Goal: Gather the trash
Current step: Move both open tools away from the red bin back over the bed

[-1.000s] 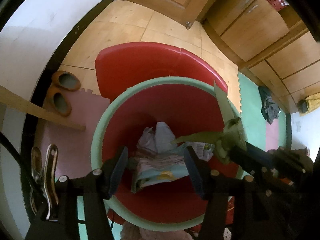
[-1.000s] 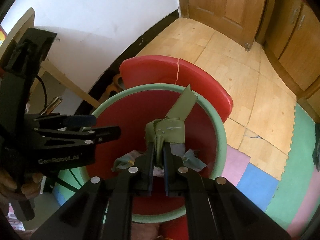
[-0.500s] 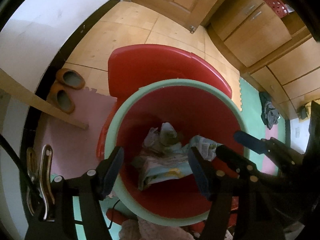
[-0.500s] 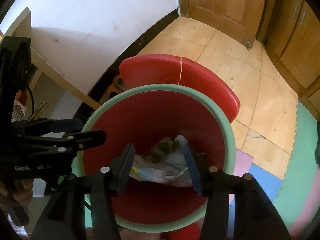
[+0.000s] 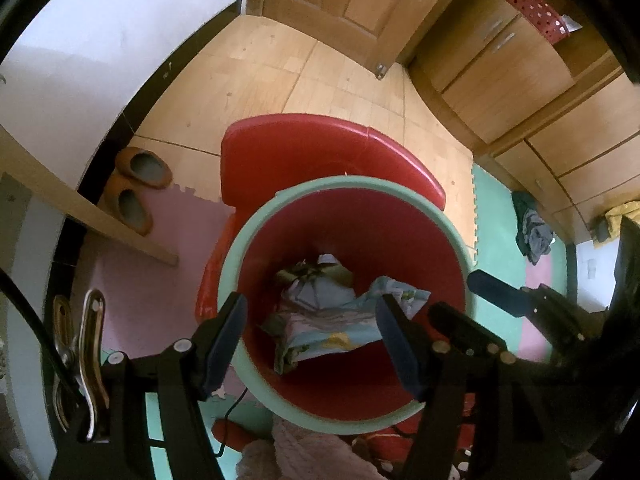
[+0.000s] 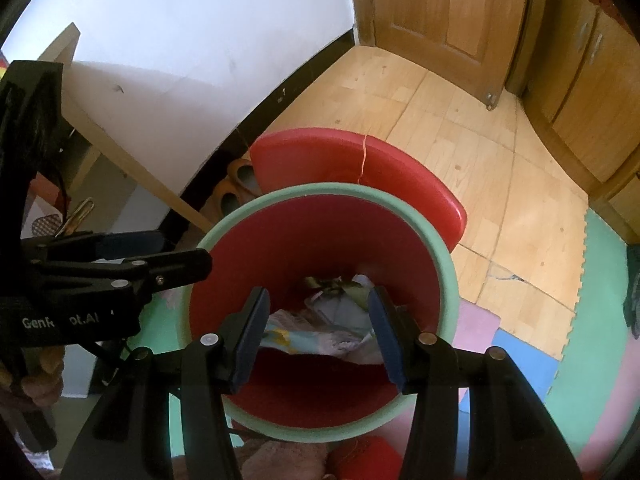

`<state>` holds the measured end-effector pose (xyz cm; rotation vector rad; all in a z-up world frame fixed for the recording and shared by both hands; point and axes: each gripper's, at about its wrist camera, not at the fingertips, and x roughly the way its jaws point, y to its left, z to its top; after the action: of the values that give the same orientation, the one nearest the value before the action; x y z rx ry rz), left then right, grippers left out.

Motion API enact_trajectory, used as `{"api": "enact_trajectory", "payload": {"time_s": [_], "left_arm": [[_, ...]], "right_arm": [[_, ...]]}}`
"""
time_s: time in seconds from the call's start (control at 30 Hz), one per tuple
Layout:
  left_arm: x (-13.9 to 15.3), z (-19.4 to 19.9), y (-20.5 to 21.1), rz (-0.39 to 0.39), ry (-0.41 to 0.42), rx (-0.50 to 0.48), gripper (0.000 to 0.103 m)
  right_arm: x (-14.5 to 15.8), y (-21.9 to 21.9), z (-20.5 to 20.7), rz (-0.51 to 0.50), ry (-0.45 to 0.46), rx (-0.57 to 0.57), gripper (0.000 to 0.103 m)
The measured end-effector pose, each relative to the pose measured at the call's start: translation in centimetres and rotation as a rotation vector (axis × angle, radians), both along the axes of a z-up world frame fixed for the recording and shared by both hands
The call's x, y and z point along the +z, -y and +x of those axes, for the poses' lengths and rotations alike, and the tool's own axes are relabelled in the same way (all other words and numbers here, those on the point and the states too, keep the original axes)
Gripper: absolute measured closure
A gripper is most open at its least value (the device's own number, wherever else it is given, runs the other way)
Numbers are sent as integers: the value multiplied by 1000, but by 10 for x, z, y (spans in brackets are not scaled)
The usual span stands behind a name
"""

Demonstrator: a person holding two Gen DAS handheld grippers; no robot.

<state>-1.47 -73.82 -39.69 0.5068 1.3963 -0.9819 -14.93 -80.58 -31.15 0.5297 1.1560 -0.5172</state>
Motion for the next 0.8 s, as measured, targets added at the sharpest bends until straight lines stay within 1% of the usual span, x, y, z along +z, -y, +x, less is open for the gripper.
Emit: {"api": "enact_trajectory", "payload": {"time_s": [0.43, 0.8], "left_arm": [[49, -1, -16, -44, 20, 7, 33], [94, -1, -35, -80, 38, 9, 33]], "right_arm": [[45, -15, -5, -44, 26, -29, 50], [93, -33, -5, -85, 63, -47, 50]]}}
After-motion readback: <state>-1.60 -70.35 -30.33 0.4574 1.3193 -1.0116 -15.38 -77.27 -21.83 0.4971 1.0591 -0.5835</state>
